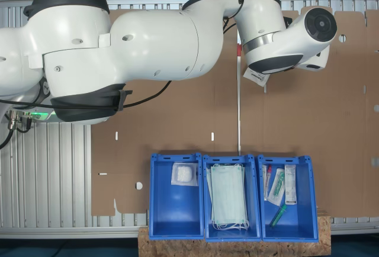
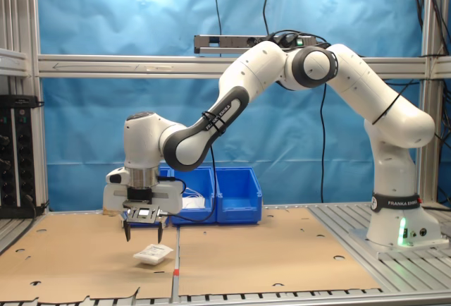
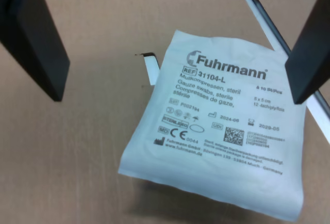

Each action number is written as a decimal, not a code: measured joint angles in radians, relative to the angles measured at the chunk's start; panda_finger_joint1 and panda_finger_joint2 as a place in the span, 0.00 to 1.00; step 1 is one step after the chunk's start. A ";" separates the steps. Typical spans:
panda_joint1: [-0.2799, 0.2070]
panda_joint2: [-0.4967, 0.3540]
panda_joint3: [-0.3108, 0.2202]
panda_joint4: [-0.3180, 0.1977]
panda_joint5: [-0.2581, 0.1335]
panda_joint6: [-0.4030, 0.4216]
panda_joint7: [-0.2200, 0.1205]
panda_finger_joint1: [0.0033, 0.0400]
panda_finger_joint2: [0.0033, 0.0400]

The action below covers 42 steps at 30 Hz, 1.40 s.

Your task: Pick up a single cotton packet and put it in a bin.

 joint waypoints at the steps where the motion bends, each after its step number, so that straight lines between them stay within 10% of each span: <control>1: 0.000 0.000 0.000 0.000 0.000 0.000 0.000 1.00 1.00; 42: -0.010 -0.016 -0.005 -0.139 0.000 0.082 0.000 1.00 1.00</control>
